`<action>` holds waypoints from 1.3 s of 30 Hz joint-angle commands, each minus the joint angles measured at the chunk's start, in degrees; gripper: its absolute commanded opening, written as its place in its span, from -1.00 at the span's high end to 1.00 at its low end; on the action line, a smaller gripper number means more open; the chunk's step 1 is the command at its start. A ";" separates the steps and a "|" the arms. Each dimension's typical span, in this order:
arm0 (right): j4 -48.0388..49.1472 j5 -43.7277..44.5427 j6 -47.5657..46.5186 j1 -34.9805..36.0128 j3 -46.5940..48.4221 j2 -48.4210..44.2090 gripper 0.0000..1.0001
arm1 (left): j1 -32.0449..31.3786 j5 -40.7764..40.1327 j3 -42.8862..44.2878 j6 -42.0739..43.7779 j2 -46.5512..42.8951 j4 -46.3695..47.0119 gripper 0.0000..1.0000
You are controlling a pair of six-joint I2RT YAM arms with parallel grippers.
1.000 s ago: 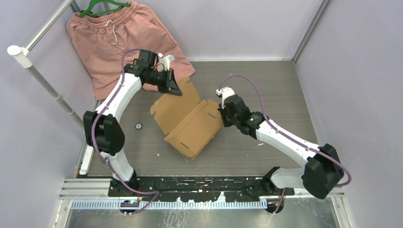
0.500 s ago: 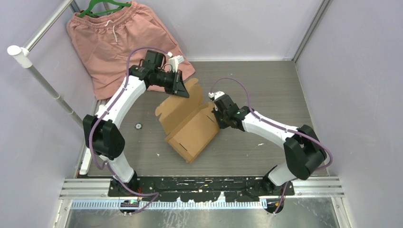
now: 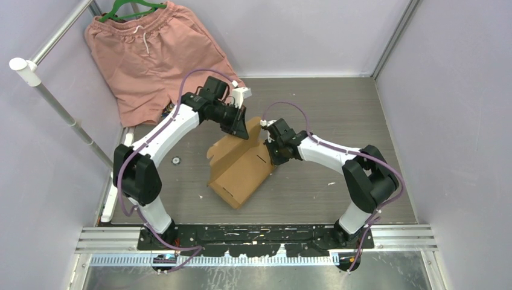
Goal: Fold the paper box
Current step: Fold the paper box at the center of the board.
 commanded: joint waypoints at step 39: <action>3.03 -9.33 16.48 -16.63 -2.78 -14.27 0.21 | -2.64 -9.66 -2.03 6.65 -6.42 4.40 0.92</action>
